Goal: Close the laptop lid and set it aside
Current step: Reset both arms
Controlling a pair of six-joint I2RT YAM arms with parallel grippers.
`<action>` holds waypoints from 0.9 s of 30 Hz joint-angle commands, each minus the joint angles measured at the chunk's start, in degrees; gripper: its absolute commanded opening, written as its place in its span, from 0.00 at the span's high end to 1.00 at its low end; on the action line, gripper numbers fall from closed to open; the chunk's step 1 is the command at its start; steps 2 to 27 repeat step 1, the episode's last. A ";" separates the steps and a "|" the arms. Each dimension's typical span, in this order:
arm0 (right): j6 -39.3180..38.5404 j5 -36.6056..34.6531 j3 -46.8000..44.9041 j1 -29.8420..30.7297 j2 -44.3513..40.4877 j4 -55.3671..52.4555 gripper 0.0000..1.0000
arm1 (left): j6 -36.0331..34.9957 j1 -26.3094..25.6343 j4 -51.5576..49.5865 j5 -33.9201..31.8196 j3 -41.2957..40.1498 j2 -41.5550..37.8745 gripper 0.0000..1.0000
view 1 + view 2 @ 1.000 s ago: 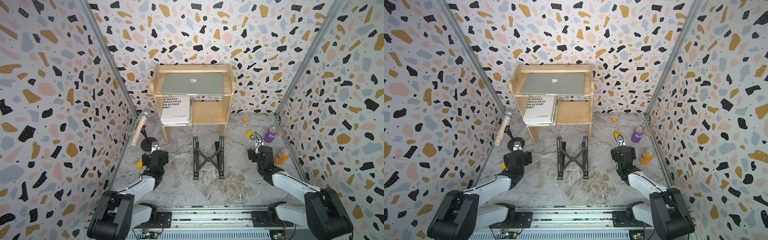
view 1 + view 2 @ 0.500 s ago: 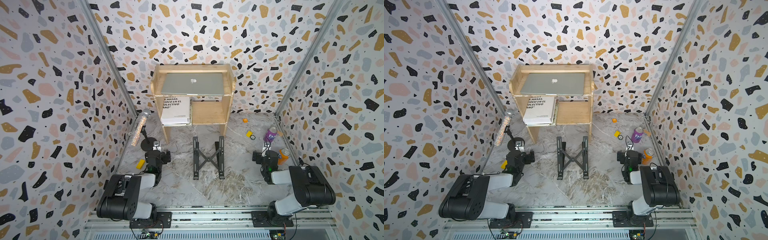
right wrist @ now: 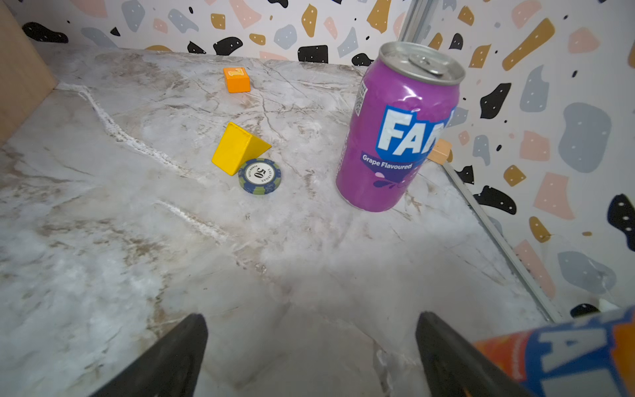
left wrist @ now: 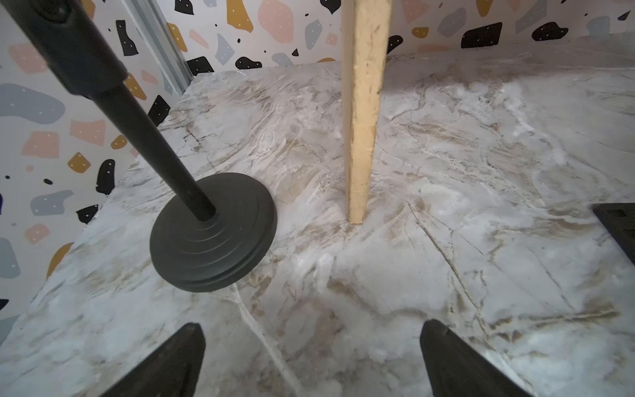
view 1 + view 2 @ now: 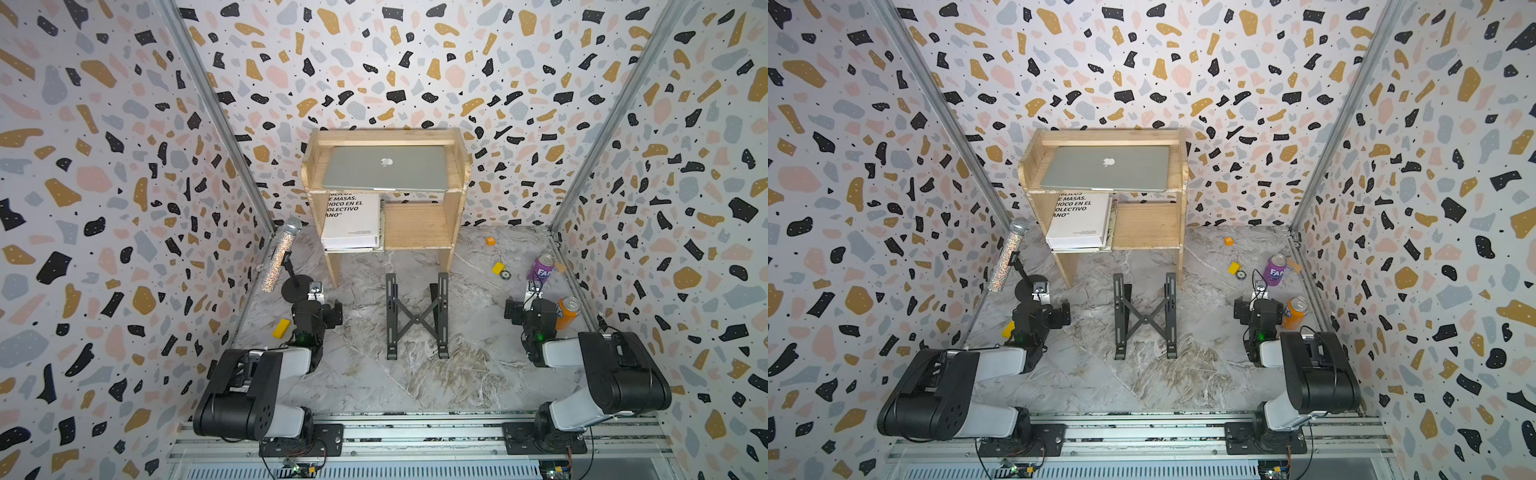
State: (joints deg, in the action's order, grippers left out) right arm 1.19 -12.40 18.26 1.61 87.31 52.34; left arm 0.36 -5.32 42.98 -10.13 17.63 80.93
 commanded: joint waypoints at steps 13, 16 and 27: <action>0.38 0.19 0.63 0.11 -1.00 0.16 0.00 | -1.45 -0.30 1.69 2.18 1.47 -0.25 0.00; 0.38 0.19 0.63 0.11 -1.00 0.16 0.00 | -1.45 -0.30 1.69 2.18 1.47 -0.25 0.00; 0.38 0.19 0.63 0.11 -1.00 0.16 0.00 | -1.45 -0.30 1.69 2.18 1.47 -0.25 0.00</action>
